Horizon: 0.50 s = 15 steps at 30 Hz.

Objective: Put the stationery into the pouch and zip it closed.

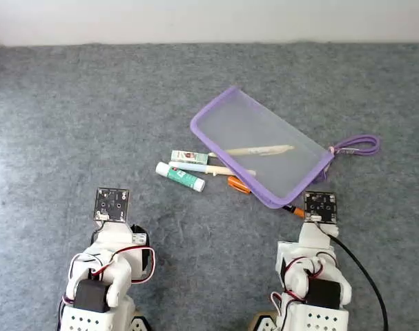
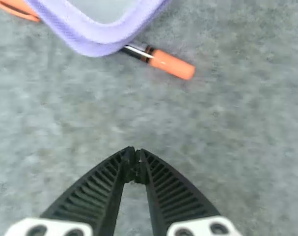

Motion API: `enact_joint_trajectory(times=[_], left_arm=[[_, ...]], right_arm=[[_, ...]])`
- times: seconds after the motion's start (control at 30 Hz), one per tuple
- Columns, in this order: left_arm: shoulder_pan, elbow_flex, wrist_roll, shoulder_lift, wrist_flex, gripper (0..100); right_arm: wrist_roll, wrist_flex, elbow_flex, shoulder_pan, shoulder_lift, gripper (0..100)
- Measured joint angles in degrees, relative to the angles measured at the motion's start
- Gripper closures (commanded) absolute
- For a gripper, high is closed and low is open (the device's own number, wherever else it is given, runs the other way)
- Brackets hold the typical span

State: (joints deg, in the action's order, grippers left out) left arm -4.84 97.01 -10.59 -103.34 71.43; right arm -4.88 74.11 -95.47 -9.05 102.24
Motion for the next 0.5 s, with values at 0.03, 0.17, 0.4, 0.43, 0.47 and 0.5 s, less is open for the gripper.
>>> enact_joint_trajectory(times=[0.03, 0.17, 0.4, 0.43, 0.47, 0.5], left_arm=[[0.0, 0.0, 0.0, 0.0, 0.0, 99], [0.0, 0.0, 0.0, 0.0, 0.0, 99], [0.0, 0.0, 0.0, 0.0, 0.0, 99], [0.0, 0.0, 0.0, 0.0, 0.0, 99], [0.0, 0.0, 0.0, 0.0, 0.0, 99], [0.0, 0.0, 0.0, 0.0, 0.0, 99]], right_arm=[[-2.2, -1.5, 0.0, -1.9, 0.0, 99.1], [-7.5, -11.1, 1.7, -10.7, -0.1, 98.7], [-13.1, -15.7, 9.6, -12.7, -0.1, 92.2], [-13.2, -16.7, 10.2, -12.6, -0.4, 92.6], [-13.4, -17.8, 11.2, -12.6, -3.3, 93.3], [-13.5, -18.9, 11.9, -12.6, -6.9, 94.3]])
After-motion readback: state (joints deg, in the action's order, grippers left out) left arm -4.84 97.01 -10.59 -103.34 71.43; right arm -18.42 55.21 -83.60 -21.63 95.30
